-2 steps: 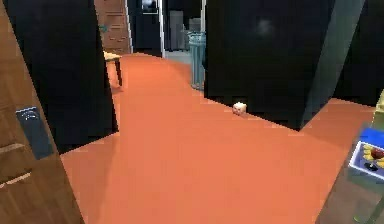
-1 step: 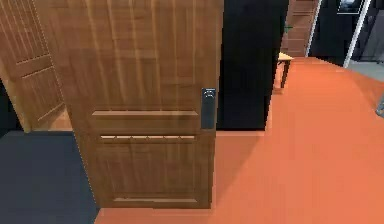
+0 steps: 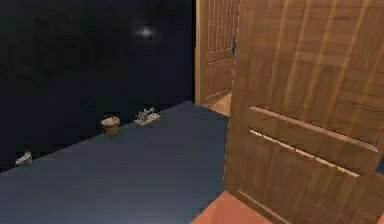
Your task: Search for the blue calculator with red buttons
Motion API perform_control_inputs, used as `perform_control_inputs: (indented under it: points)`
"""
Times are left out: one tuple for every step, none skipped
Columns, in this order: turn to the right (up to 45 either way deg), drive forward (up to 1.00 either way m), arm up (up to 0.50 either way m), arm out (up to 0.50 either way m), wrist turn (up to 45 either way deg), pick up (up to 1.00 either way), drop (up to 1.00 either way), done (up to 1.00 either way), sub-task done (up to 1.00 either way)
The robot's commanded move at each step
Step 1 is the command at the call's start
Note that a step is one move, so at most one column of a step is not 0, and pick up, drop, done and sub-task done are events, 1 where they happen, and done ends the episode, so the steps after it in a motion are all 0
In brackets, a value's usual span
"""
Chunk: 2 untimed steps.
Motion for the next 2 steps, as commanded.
perform_control_inputs:
  points:
    - [-18.0,0.0,0.0,0.0,0.0,0.0,0.0,0.0,0.0]
    - [0.0,1.0,0.0,0.0,0.0,0.0,0.0,0.0,0.0]
